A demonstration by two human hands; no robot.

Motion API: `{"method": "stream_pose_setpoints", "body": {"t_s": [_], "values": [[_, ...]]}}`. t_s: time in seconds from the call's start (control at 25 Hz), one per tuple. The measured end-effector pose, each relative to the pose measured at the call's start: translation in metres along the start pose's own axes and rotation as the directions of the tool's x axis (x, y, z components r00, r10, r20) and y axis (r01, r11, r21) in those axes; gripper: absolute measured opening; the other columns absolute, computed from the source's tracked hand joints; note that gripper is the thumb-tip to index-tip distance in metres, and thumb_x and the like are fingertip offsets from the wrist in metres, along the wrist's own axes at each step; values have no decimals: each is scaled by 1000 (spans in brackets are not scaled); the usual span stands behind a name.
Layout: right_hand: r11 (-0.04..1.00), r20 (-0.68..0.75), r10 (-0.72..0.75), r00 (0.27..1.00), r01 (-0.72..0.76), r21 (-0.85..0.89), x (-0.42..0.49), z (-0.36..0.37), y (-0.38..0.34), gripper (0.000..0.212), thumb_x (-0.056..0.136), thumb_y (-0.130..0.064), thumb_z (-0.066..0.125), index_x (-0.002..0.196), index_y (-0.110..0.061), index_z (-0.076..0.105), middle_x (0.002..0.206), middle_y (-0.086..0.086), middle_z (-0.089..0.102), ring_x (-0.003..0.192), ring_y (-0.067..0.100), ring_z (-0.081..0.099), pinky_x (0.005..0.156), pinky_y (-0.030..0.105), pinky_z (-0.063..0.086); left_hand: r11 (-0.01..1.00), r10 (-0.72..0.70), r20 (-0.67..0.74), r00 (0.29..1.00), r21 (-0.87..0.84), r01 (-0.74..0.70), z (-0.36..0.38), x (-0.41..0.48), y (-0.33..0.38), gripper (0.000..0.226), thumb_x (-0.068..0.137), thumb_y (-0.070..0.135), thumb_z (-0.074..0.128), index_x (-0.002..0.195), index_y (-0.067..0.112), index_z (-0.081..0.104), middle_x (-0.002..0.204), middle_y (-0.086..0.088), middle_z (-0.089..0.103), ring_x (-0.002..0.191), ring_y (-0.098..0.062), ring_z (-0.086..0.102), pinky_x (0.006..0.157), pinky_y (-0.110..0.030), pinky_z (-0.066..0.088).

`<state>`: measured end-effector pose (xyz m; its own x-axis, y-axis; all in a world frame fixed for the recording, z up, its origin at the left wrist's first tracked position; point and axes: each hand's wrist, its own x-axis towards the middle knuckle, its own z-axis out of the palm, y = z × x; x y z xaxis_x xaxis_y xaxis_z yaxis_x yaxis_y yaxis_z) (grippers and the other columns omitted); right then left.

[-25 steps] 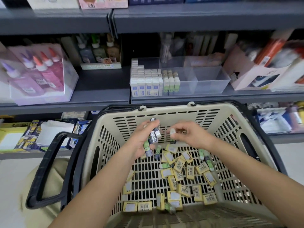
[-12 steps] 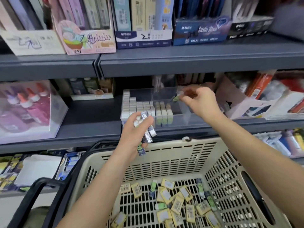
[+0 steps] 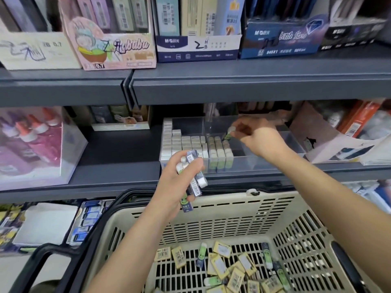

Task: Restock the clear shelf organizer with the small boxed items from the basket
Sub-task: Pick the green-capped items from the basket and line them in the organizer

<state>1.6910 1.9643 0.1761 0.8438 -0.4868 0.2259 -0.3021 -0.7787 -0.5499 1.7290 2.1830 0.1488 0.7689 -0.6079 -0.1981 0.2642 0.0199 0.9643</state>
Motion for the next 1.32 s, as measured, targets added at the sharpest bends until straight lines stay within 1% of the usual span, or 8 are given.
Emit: {"method": "stream_pose_setpoints", "body": {"t_s": [0.2, 0.56, 0.72, 0.88, 1.0, 1.12, 1.24, 1.32], "values": [[995, 141, 90, 986, -84, -45, 11, 17, 1, 7, 89, -21, 57, 96, -22, 58, 99, 0, 66, 90, 19, 60, 79, 23, 43, 1000, -2, 15, 1000, 9, 1, 0, -1, 1, 23, 58, 50, 69, 80, 47, 64, 85, -5, 69, 59, -18, 52, 37, -22, 32], [979, 277, 104, 955, -48, -200, 13, 10, -2, 18, 94, -17, 45, 106, -19, 58, 112, 4, 63, 92, 22, 57, 77, 24, 42, 1000, -20, 21, 1000, -11, 20, 3, 2, 0, 10, 70, 43, 71, 78, 45, 65, 78, -6, 62, 49, -13, 46, 36, -21, 31], [1000, 179, 4, 984, -9, 26, -20, -5, -17, 10, 89, -17, 55, 95, -21, 62, 88, -2, 68, 85, 17, 64, 80, 26, 49, 998, -56, -4, 998, -30, 56, 7, 3, 0, 19, 77, 38, 70, 95, 38, 62, 71, 0, 66, 45, -11, 45, 35, -21, 31], [861, 371, -132, 919, -80, 503, -65, -14, -40, 29, 79, -15, 70, 103, -28, 59, 80, 0, 68, 66, 8, 64, 70, 21, 53, 995, -90, 26, 996, -32, 91, 20, 1, -3, 35, 74, 43, 72, 104, 29, 58, 62, 6, 65, 41, -8, 47, 35, -18, 30], [910, 444, -172, 879, -30, 413, -78, -16, -41, 56, 74, -17, 75, 124, -28, 51, 94, 10, 65, 67, 9, 59, 70, 24, 53, 993, -118, 61, 991, 4, 118, 34, -3, -8, 51, 64, 53, 71, 106, 29, 58, 69, 8, 69, 48, -5, 54, 35, -17, 32], [905, 440, -157, 884, -50, 422, -82, -17, -37, 44, 74, -12, 76, 113, -24, 57, 88, 11, 62, 69, 18, 59, 78, 38, 53, 992, -125, 79, 989, -18, 127, 43, -6, -12, 56, 58, 54, 70, 105, 25, 58, 70, 5, 66, 46, -6, 52, 35, -16, 31], [862, 410, -61, 910, -160, 482, -84, -17, -29, 39, 77, -7, 71, 105, -30, 56, 90, 4, 63, 69, 25, 63, 71, 48, 52, 987, -143, 54, 988, -63, 146, 44, -5, -11, 54, 54, 53, 73, 98, 25, 60, 68, -1, 63, 51, -12, 52, 35, -16, 30], [854, 337, 16, 941, -188, 484, -82, -15, -23, 37, 82, -5, 64, 113, -23, 56, 91, -2, 62, 71, 19, 65, 72, 42, 54, 985, -150, 30, 988, -83, 152, 43, -4, -10, 49, 56, 52, 74, 94, 25, 61, 63, 0, 63, 54, -14, 52, 35, -16, 30]]}}
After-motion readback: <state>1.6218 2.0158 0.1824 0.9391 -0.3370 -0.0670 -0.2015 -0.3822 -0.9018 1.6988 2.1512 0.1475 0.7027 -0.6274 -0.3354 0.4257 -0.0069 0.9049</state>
